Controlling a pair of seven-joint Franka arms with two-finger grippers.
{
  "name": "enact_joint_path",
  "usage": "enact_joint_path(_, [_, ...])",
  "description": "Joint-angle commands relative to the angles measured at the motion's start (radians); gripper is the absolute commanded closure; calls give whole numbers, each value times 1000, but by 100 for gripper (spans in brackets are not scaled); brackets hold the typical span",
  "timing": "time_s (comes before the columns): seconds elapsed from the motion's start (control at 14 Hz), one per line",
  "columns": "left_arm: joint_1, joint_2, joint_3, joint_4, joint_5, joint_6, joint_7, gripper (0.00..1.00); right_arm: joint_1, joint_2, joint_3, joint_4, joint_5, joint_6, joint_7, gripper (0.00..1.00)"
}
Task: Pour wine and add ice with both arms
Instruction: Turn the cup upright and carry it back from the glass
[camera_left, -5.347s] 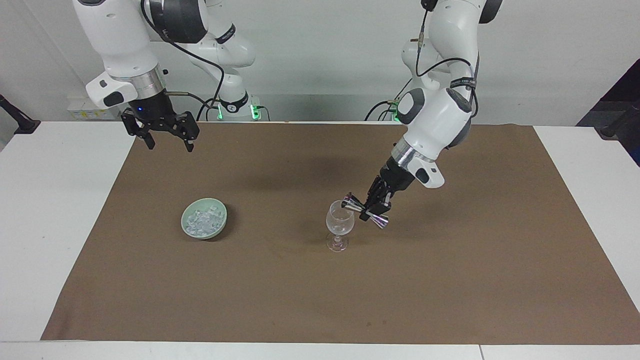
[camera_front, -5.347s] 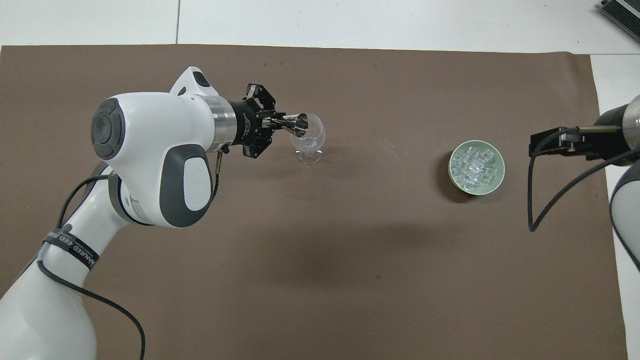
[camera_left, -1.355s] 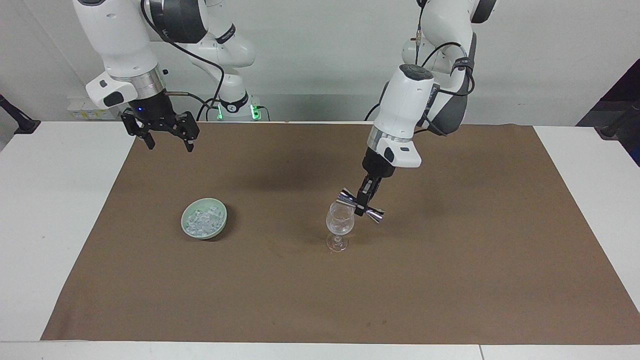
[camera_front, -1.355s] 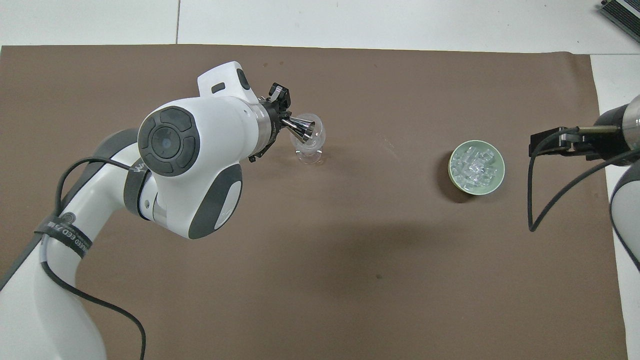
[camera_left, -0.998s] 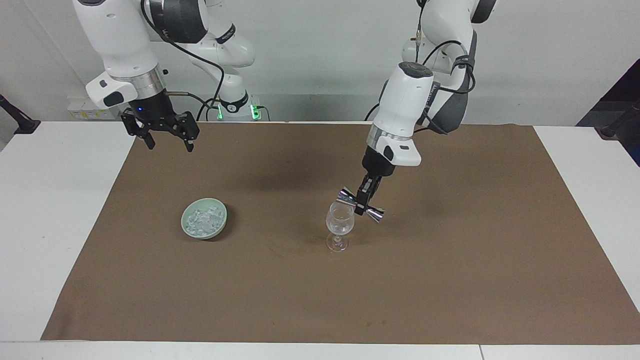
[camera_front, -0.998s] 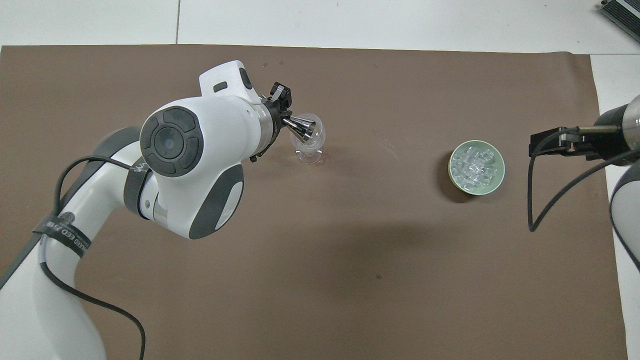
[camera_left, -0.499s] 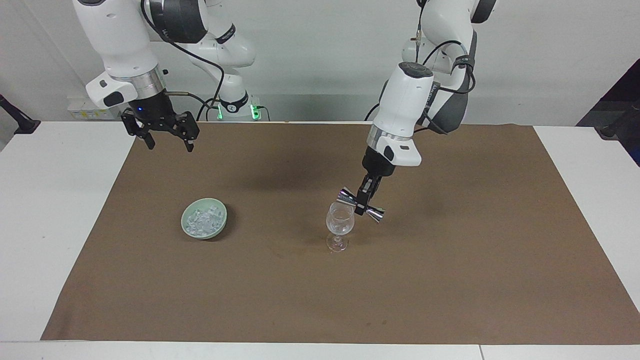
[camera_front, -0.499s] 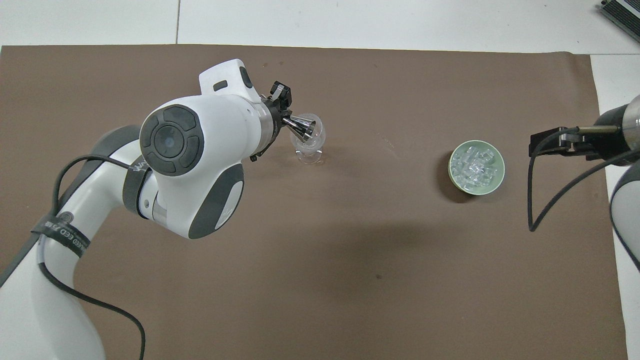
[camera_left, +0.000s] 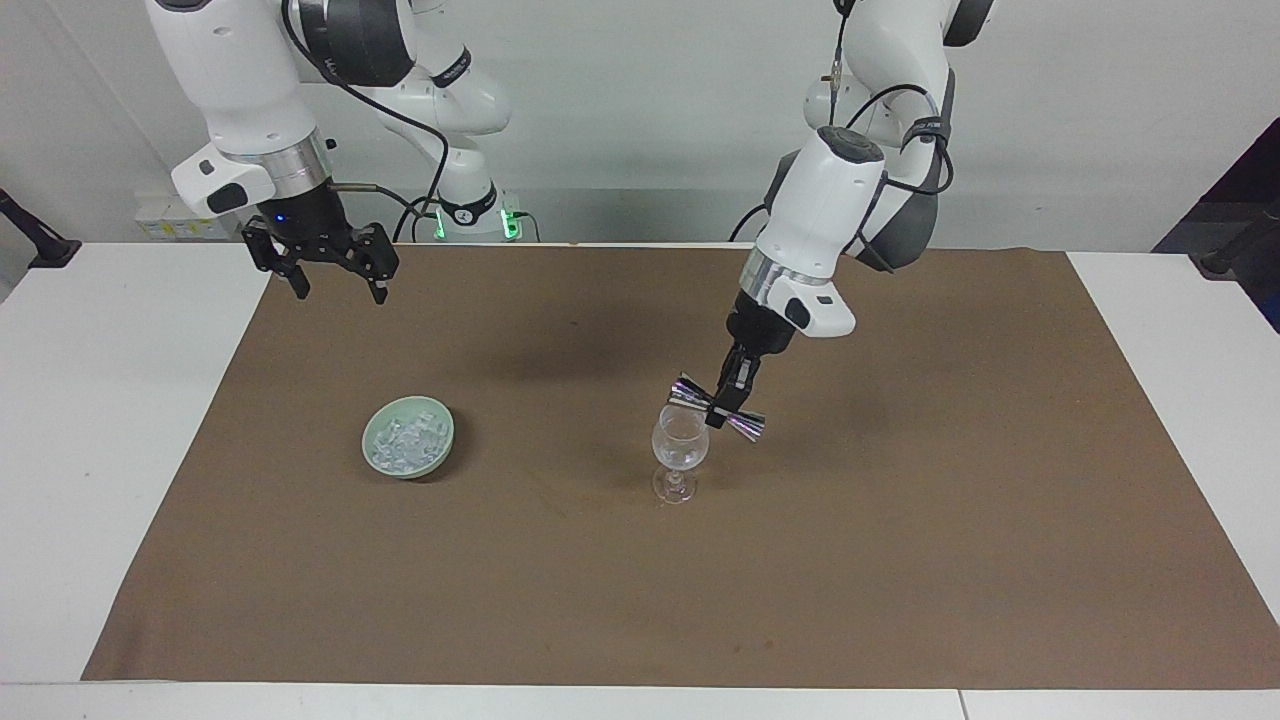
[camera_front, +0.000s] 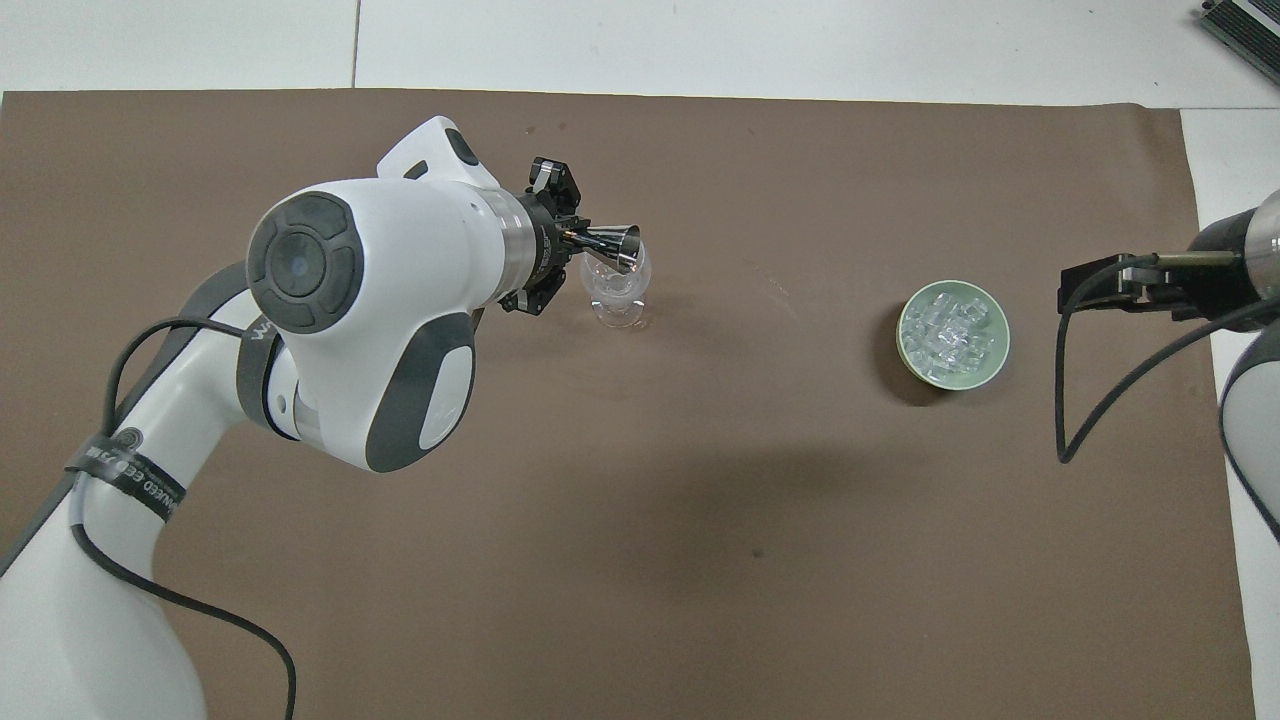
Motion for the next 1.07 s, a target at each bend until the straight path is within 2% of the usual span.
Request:
enact_joint_path(0.0, [35, 9, 5, 17, -153, -2, -19, 100, -6, 2, -1, 3, 16, -2, -21, 0])
enact_joint_path(0.36, [167, -1, 2, -18, -480, -18, -21, 100, -6, 2, -1, 3, 16, -2, -21, 0])
enact_joint_path(0.57, [227, -4, -1, -58, -582, -17, -16, 100, -6, 2, -1, 3, 16, -2, -21, 0])
enact_joint_path(0.71, [287, -6, -3, -100, -696, -17, -10, 100, -6, 2, -1, 3, 16, -2, -21, 0])
enact_joint_path(1.0, [344, -7, -5, -149, -775, -20, 11, 100, -6, 2, -1, 3, 16, -2, -21, 0])
